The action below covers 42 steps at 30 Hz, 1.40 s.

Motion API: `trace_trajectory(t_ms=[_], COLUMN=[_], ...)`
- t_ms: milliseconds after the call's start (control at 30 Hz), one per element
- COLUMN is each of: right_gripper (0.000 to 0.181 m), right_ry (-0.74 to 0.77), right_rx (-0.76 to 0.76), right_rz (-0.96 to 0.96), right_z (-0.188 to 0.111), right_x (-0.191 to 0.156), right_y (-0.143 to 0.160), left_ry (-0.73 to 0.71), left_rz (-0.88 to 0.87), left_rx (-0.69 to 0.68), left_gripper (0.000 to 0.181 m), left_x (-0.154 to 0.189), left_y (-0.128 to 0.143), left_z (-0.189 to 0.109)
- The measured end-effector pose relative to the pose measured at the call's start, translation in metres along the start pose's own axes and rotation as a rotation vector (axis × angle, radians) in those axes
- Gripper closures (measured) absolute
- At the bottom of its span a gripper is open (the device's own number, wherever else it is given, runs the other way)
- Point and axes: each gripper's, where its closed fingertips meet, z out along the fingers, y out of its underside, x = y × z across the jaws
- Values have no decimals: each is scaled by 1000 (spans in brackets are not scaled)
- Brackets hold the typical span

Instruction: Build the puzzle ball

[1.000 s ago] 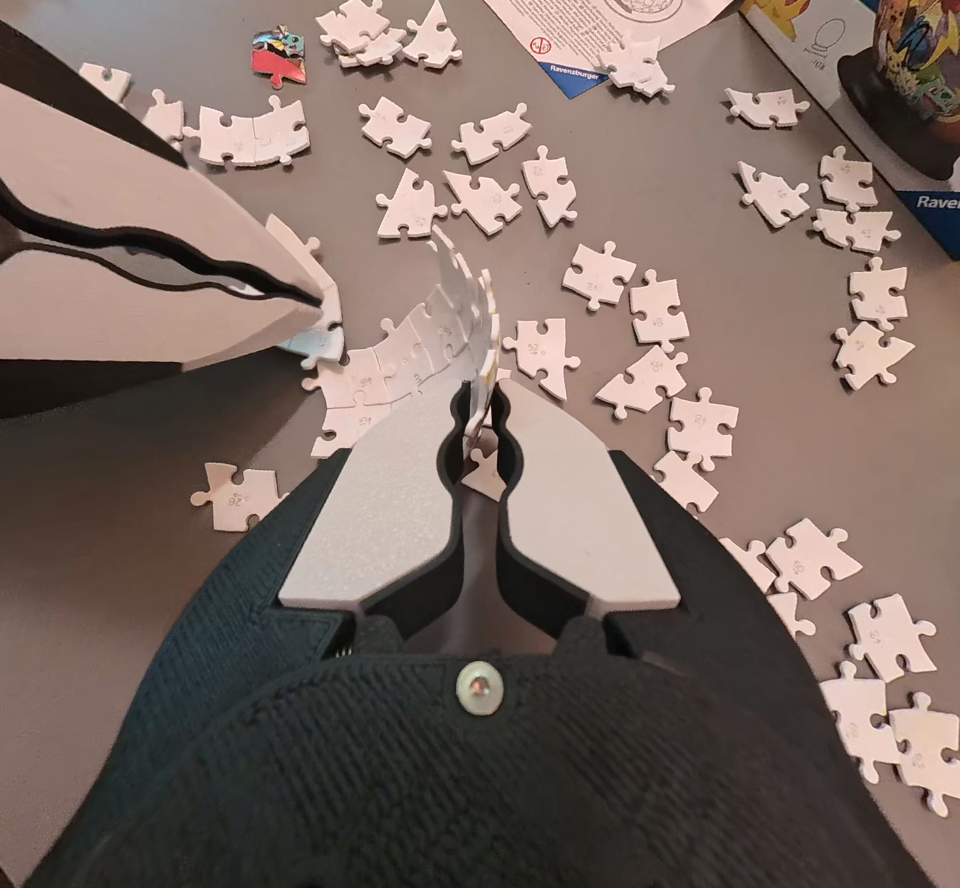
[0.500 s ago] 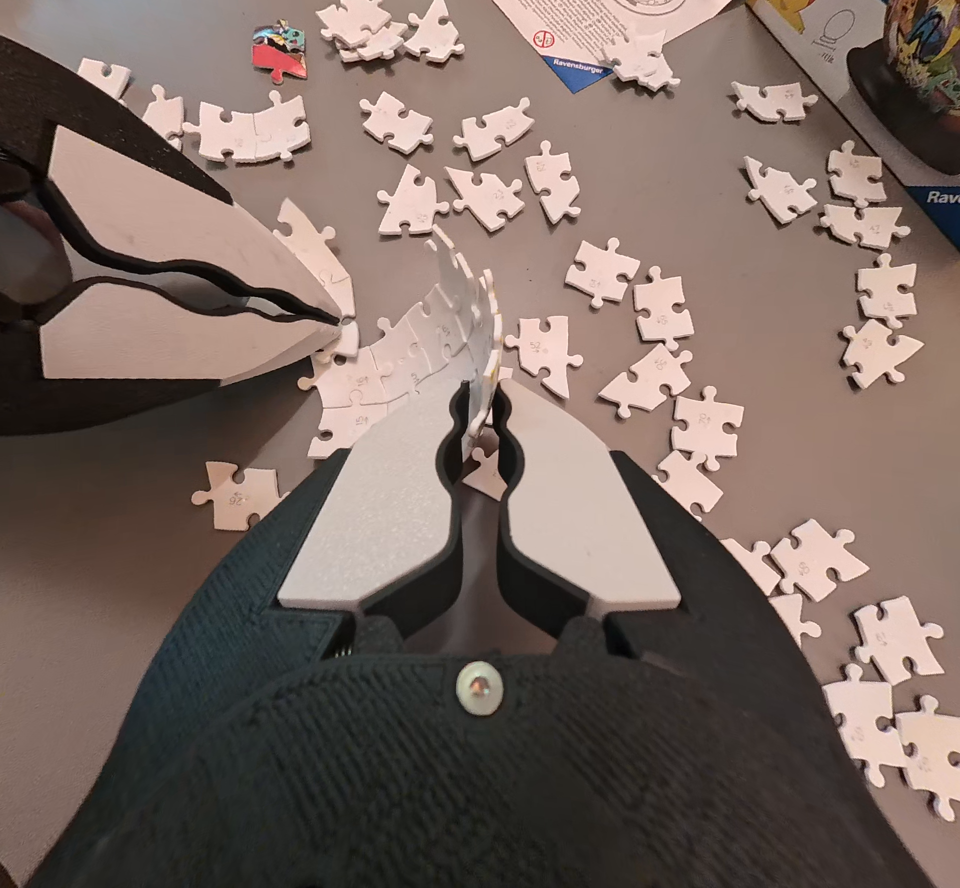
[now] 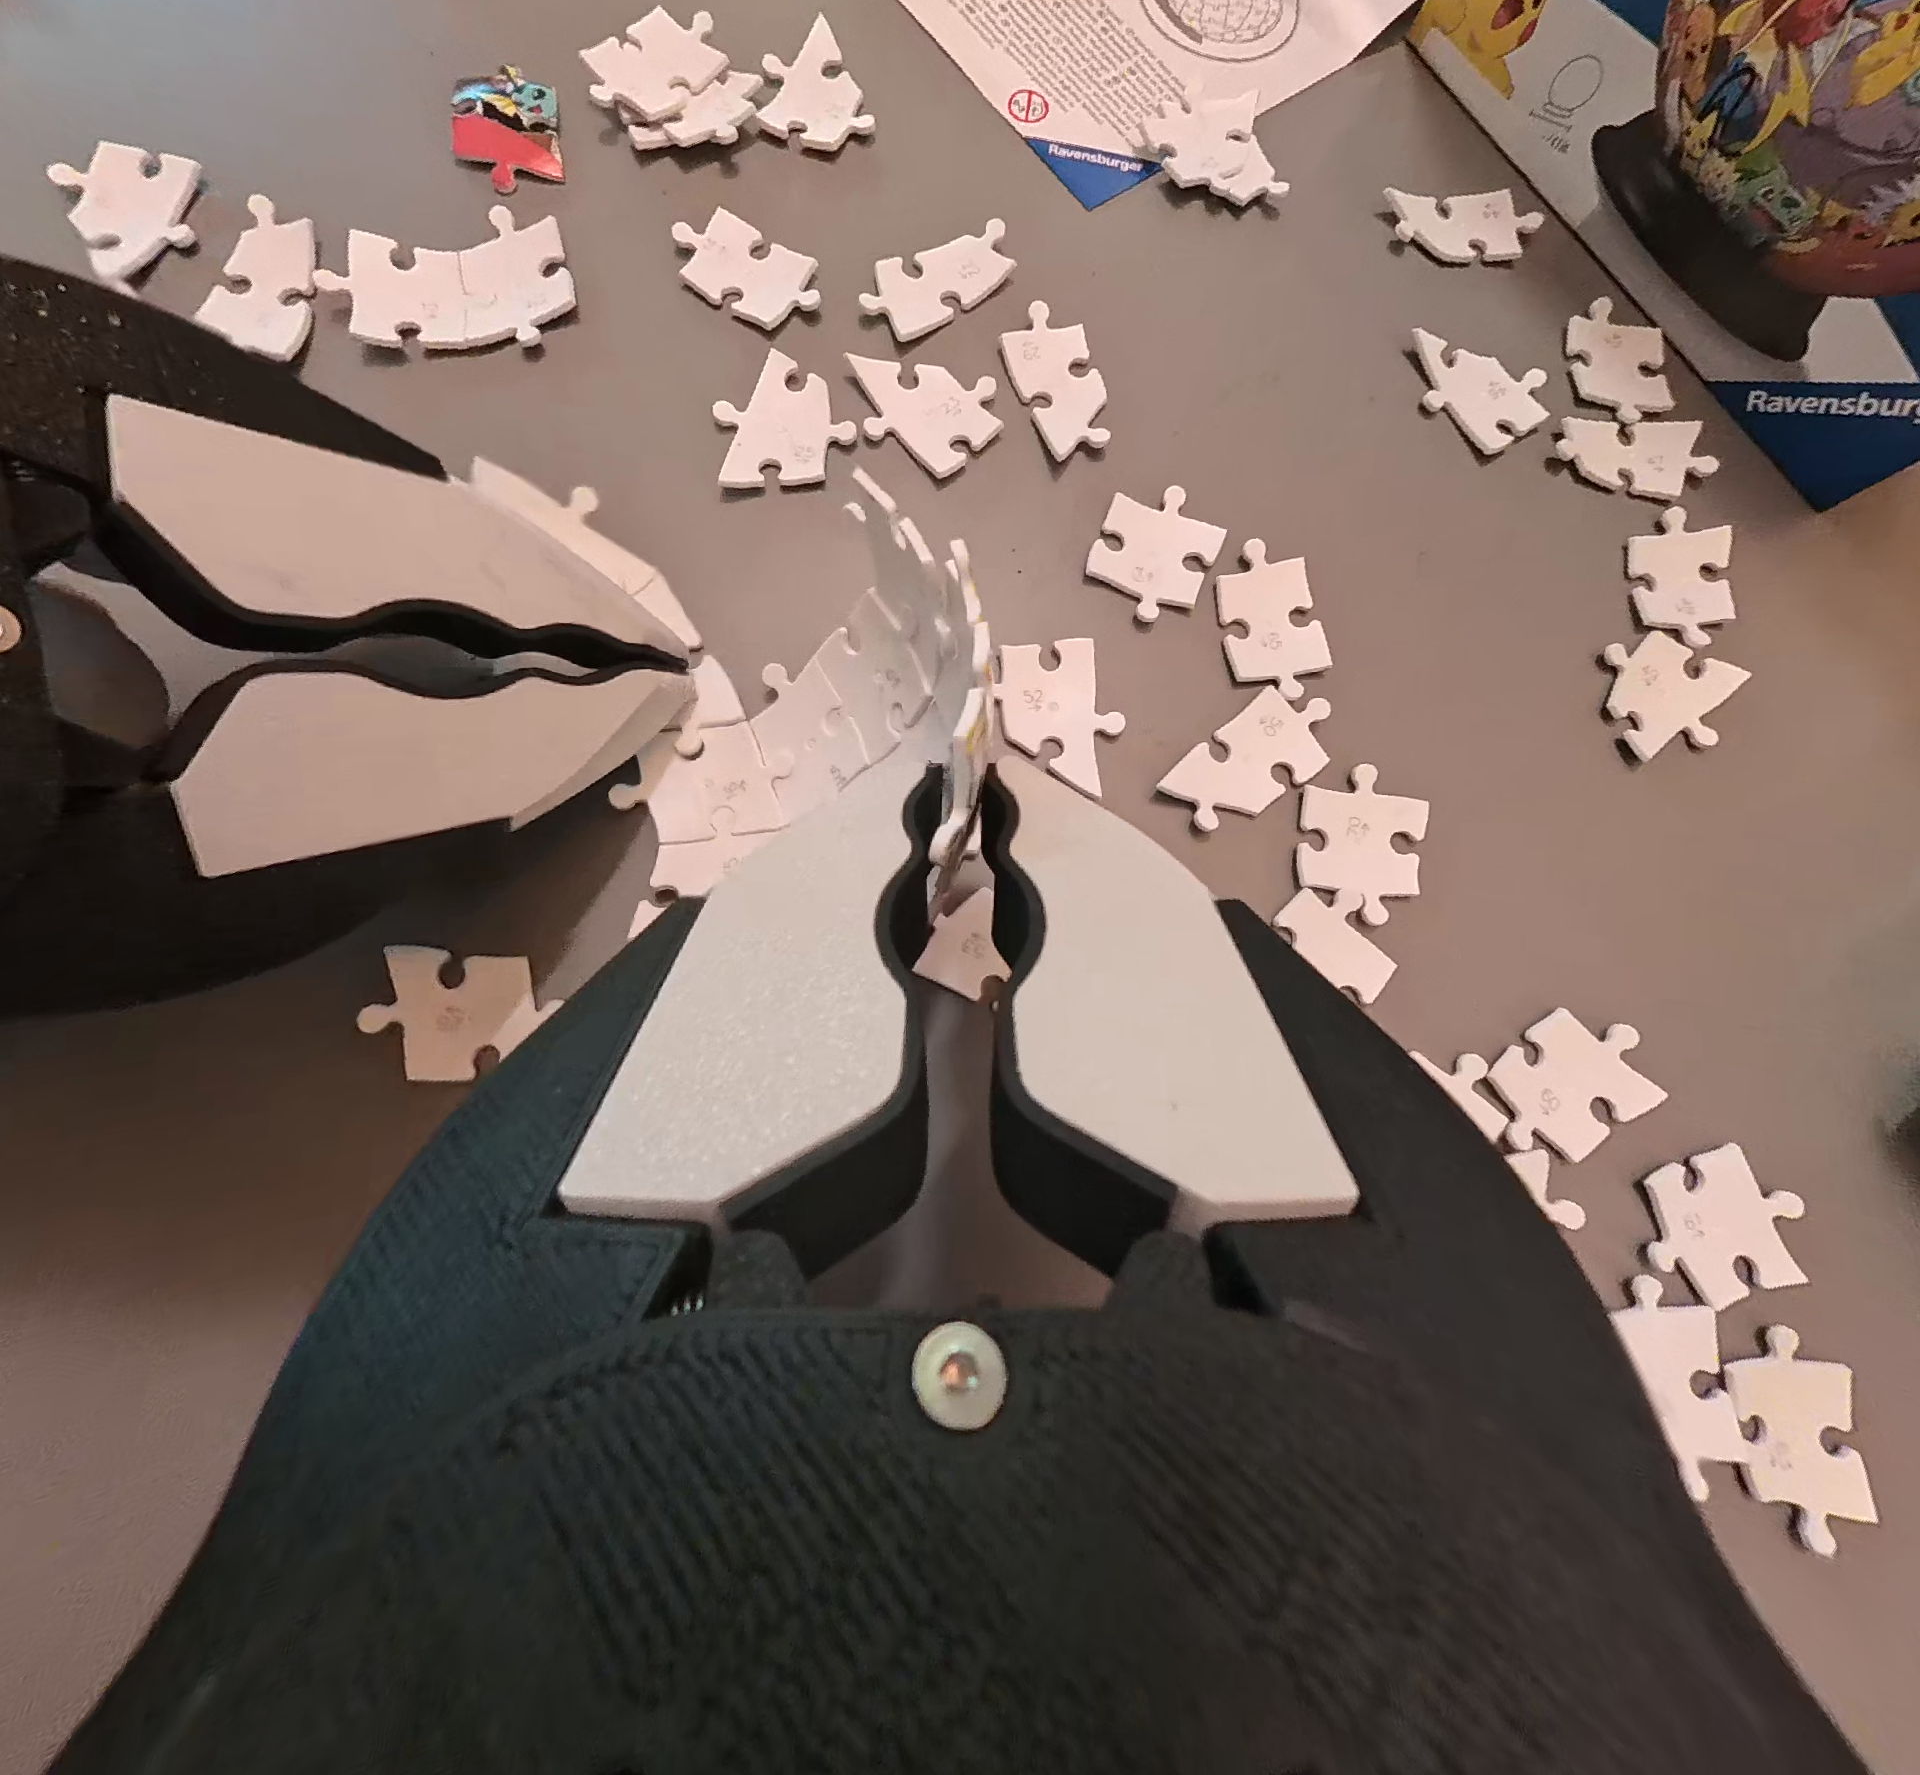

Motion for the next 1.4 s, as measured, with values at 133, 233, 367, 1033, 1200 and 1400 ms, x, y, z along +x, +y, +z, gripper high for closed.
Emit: trace_trajectory(t_ms=[133, 233, 367, 1033, 1200, 1400], right_gripper=[175, 175, 175, 175, 175, 175], right_ry=[5, 5, 10, 5, 7, 14], right_rx=[2, 5, 4, -9, -12, -15], right_rz=[-4, -9, -13, -20, -18, -20], right_z=[-1, -2, -3, -3, -4, -4], right_x=[1, 0, 1, 0, 0, 1], right_y=[-1, -2, -1, -1, -1, 0], left_ry=[-41, -40, 19, 87, 75, 69], left_rz=[114, 159, 119, 143, 142, 136], left_rx=[-22, -33, -9, 54, 62, 89], left_gripper=[181, 181, 181, 181, 181, 181], left_x=[1, 1, 2, 5, 6, 8], left_y=[0, -1, -2, -6, -6, -10], left_z=[0, 0, -2, 2, 1, -2])
